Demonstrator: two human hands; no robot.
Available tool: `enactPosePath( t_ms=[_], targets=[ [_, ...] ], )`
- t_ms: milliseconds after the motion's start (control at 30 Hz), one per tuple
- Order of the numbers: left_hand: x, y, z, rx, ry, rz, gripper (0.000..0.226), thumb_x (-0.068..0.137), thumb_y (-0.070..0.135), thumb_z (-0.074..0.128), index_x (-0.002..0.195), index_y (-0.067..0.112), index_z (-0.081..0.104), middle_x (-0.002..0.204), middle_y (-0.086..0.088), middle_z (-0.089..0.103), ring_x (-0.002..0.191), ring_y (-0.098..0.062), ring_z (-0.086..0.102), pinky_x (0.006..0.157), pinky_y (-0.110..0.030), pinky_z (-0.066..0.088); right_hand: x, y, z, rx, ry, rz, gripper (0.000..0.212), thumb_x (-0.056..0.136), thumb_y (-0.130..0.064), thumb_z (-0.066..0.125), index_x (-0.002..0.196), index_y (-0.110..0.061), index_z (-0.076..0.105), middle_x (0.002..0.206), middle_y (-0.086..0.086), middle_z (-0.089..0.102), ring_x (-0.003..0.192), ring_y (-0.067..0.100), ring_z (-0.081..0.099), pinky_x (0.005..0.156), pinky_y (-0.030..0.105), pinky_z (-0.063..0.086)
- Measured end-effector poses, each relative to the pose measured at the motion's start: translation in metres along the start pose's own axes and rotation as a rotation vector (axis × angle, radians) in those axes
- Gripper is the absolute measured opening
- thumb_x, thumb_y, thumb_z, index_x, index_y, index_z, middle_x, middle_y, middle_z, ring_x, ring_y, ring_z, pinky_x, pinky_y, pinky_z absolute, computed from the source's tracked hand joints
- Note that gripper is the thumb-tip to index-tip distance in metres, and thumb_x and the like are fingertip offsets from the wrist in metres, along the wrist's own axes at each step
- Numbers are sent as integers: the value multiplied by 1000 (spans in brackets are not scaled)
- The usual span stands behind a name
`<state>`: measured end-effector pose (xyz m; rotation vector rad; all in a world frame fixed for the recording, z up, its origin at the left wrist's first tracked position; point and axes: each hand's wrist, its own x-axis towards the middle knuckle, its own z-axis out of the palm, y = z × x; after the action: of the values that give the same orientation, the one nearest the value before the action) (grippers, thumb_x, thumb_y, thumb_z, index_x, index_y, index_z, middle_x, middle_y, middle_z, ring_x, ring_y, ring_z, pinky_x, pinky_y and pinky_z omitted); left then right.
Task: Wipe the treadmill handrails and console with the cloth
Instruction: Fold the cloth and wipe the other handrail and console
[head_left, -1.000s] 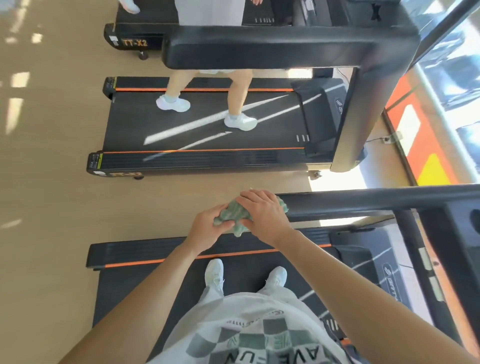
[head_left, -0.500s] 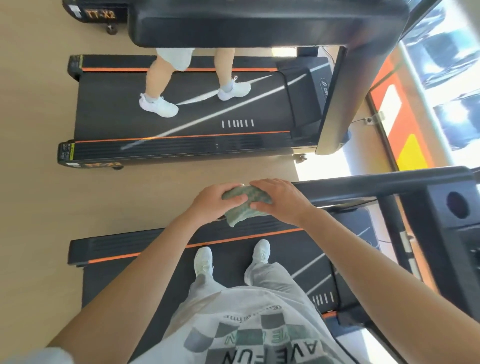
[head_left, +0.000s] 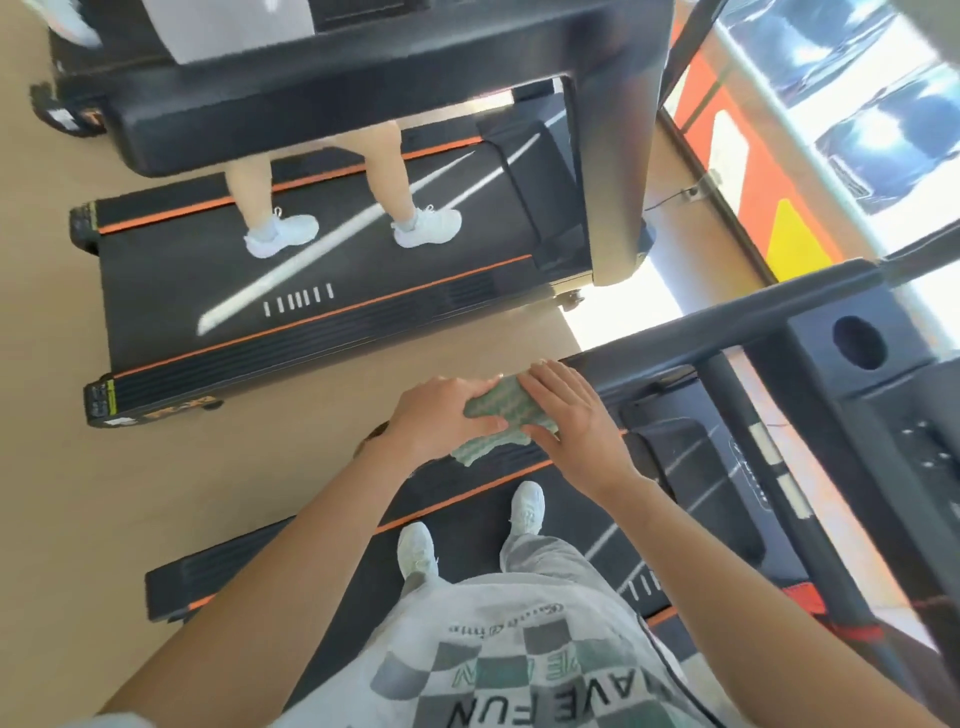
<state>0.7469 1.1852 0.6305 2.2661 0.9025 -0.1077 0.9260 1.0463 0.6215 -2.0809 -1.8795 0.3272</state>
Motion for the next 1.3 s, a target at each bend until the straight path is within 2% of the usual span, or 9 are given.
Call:
enactPosePath(
  t_ms=[100,367,533,600,667,800,933,1133,1300],
  targets=[
    [15,25,3,38,19,54,69,88,62,66,150,43,44,142,14,61,126,-19,59,94,-35,49,-14,10,-2,14,66,97,64,88,-16,75,146,-10,50,153,7,46,148,29,33,121,48,29],
    [63,83,20,96,2,193,71,91,52,68,154,35,40,155,16,46,130,-13,57,96,-31,52,-45,30,-1,173,172,439,68,97,-24,65,157,-20,33,165,-3,21,155,15,8,123,46,25],
    [92,115,27,127,-44,277,66,95,48,64,154,31,41,157,9,45,128,-20,59,94,-37,55,-41,26,-5,559,248,691,69,103,-26,52,161,-27,14,165,-24,-4,152,9,20,119,36,34],
    [103,126,27,168,-76,327,61,98,48,58,154,30,41,159,5,43,130,-22,57,98,-38,53,-38,24,-6,800,279,773,72,103,-25,52,161,-31,10,162,-29,-8,152,5,18,121,33,29],
    [114,136,24,217,-100,372,55,100,44,53,153,30,43,159,3,42,135,-21,52,104,-36,46,-34,26,-8,1101,340,829,72,102,-29,53,160,-35,11,164,-25,3,152,3,15,125,35,21],
    [136,141,18,204,-189,485,53,98,25,61,150,28,48,159,6,41,144,-17,40,113,-39,39,-27,43,-13,1593,456,938,72,94,-35,58,156,-46,22,151,-15,48,137,13,49,118,47,36],
    [157,146,22,222,-246,608,56,95,15,66,148,27,51,161,9,38,147,-12,31,118,-31,29,-20,62,-13,1708,569,992,61,103,-26,52,155,-43,27,143,-13,57,128,15,58,110,49,45],
    [186,171,35,272,-225,778,50,94,19,70,143,20,59,161,8,39,149,-12,31,119,-31,31,-14,91,-23,1797,737,1078,59,106,-20,48,156,-43,26,145,-12,54,126,13,55,109,49,44],
    [200,184,45,317,-244,837,45,98,17,63,143,20,59,163,9,35,153,-14,25,118,-32,34,-6,95,-17,1807,801,1066,52,109,-21,40,151,-48,28,130,-21,59,112,6,62,89,36,56]
  ],
)
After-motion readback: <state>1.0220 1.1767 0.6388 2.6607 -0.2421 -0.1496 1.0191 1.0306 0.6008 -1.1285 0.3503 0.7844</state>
